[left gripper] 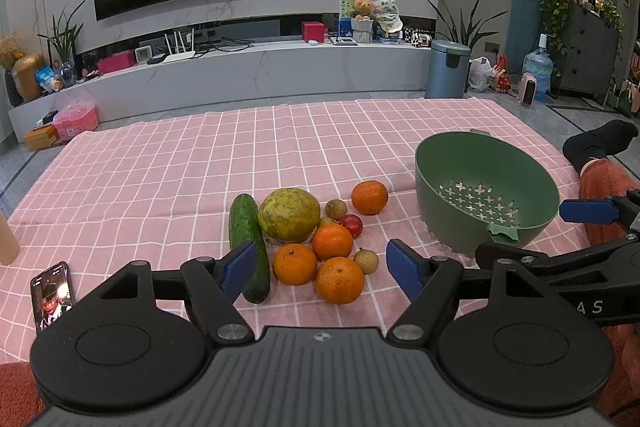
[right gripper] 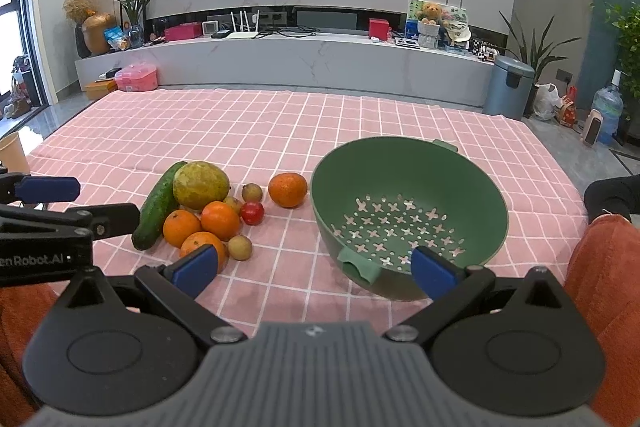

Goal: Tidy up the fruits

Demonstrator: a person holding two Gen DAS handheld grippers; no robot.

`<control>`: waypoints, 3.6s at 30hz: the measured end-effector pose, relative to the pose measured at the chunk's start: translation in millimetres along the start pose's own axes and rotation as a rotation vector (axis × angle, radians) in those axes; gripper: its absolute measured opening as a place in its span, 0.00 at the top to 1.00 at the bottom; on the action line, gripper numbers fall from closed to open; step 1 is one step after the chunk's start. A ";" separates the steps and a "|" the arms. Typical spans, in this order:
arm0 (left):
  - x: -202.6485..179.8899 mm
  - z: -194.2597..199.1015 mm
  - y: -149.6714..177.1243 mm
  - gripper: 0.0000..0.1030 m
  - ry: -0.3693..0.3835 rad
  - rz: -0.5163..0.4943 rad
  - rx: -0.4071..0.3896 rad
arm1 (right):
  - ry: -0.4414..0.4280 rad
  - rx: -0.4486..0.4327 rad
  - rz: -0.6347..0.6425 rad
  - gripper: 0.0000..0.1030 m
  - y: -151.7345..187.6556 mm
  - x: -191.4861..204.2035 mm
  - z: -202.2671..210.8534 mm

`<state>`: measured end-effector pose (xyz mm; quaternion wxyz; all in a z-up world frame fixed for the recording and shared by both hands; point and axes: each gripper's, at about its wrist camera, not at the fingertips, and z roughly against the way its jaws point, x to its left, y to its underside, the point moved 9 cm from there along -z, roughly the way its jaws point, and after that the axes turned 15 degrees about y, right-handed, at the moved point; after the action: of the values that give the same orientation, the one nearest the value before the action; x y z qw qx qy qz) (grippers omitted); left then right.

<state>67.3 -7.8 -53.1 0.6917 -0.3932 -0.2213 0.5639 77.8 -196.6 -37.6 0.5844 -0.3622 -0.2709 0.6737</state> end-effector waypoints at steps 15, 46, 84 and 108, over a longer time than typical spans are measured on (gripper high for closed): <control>-0.7 0.2 0.5 0.16 0.002 0.002 0.000 | 0.005 -0.001 0.001 0.04 -0.3 -0.3 0.6; -3.0 0.3 2.8 0.16 0.005 0.008 0.004 | 0.015 0.014 0.000 0.04 2.5 0.2 0.0; 72.1 -53.7 -5.7 0.55 -0.013 0.319 0.199 | -0.296 -0.023 0.211 0.33 -42.7 94.1 -78.6; 130.5 -89.6 -4.0 0.47 0.087 0.492 0.229 | -0.380 0.041 0.413 0.26 -57.6 179.3 -154.5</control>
<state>171.6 90.1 -121.0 0.5827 -0.3782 -0.0238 0.7189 226.3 -19.4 -114.2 0.3807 -0.2650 -0.2821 0.8398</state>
